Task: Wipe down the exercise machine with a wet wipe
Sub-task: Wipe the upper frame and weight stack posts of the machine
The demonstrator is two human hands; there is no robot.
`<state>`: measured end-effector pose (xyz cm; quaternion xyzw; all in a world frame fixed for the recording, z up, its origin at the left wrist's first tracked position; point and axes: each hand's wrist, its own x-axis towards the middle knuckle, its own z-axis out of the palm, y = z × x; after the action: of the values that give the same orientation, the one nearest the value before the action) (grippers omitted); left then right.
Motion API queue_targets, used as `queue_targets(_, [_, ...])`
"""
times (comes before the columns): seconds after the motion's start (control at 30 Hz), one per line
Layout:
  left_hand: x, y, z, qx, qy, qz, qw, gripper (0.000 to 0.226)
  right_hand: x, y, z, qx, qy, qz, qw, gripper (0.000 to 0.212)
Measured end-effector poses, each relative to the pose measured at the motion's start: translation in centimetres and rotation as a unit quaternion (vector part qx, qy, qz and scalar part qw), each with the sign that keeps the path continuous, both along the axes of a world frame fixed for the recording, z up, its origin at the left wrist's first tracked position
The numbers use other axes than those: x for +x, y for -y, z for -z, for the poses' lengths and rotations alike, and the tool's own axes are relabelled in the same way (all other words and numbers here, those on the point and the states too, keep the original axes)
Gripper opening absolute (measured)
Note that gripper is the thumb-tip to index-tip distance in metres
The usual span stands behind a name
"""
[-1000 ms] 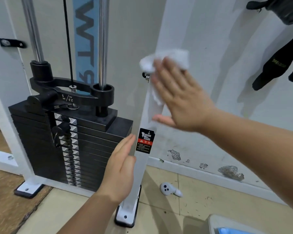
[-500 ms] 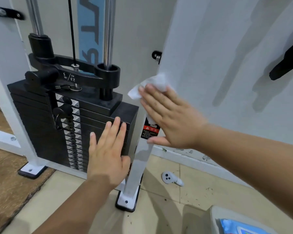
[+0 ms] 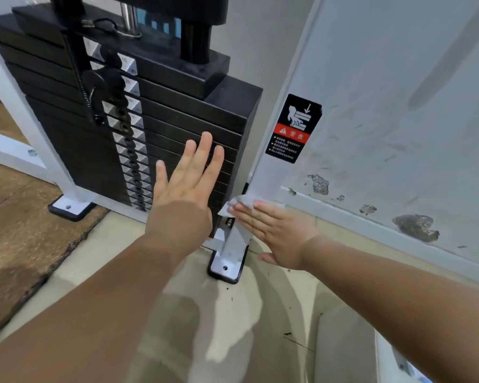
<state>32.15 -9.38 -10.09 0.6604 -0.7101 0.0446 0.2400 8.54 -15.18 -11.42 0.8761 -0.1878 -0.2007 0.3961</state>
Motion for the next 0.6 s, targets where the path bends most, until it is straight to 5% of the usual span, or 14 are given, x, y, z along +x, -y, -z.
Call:
queue_targets(0.23, [-0.1,0.9,1.2,-0.057,0.037,-0.009,0.998,0.131,-1.7,0.7,-2.3,-0.088,0.195,-0.03,0.977,0.087])
queue_targets(0.6, [-0.1,0.2,3.4,-0.065,-0.021,-0.035,0.997,0.113,0.1,-1.0,11.5,0.144,-0.059,0.053,0.986,0.091])
